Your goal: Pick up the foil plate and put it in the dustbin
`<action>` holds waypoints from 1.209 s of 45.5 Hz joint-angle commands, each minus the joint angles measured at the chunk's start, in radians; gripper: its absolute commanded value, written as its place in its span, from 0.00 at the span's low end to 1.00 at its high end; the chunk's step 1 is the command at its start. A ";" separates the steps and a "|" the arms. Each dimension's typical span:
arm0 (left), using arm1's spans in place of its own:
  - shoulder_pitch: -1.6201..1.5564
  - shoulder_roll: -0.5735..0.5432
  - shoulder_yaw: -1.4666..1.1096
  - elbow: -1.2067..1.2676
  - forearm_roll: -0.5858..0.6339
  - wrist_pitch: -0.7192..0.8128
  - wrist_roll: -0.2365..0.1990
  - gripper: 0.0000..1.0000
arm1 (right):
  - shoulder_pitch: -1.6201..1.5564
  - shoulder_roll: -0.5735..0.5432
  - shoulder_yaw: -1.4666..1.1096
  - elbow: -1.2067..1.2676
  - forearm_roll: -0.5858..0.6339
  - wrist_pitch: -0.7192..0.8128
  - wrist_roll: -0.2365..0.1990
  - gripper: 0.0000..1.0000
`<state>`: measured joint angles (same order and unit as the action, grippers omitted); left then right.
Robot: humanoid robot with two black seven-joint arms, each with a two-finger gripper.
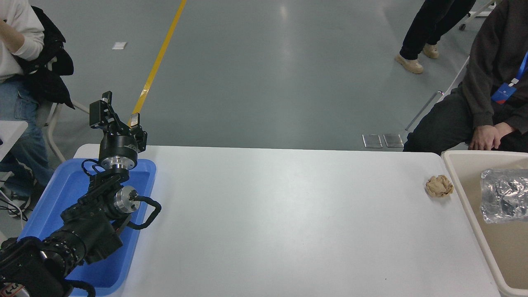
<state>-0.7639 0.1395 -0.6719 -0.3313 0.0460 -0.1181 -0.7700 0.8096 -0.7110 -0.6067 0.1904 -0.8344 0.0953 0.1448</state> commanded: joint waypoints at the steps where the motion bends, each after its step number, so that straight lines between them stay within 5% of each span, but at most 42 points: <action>1: 0.000 0.000 0.000 0.000 0.000 0.000 0.000 1.00 | -0.015 0.015 0.051 -0.003 0.001 -0.017 -0.002 1.00; 15: 0.000 -0.001 0.000 0.000 0.000 0.000 0.001 1.00 | 0.129 0.022 -0.037 0.085 -0.017 -0.003 0.009 1.00; 23: 0.000 -0.001 0.000 0.000 0.000 0.000 0.001 1.00 | 0.546 -0.091 -0.388 0.525 -0.017 0.041 0.007 1.00; 34: 0.000 -0.001 0.000 0.000 0.000 0.000 0.001 1.00 | 1.045 0.031 -0.663 0.986 0.024 0.196 0.005 1.00; 55: 0.000 -0.001 0.000 0.000 0.000 0.000 0.001 1.00 | 1.284 0.263 -0.607 1.175 0.484 0.647 0.007 1.00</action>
<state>-0.7638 0.1379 -0.6720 -0.3314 0.0470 -0.1182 -0.7685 1.9621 -0.5574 -1.2259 1.2795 -0.5750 0.5540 0.1524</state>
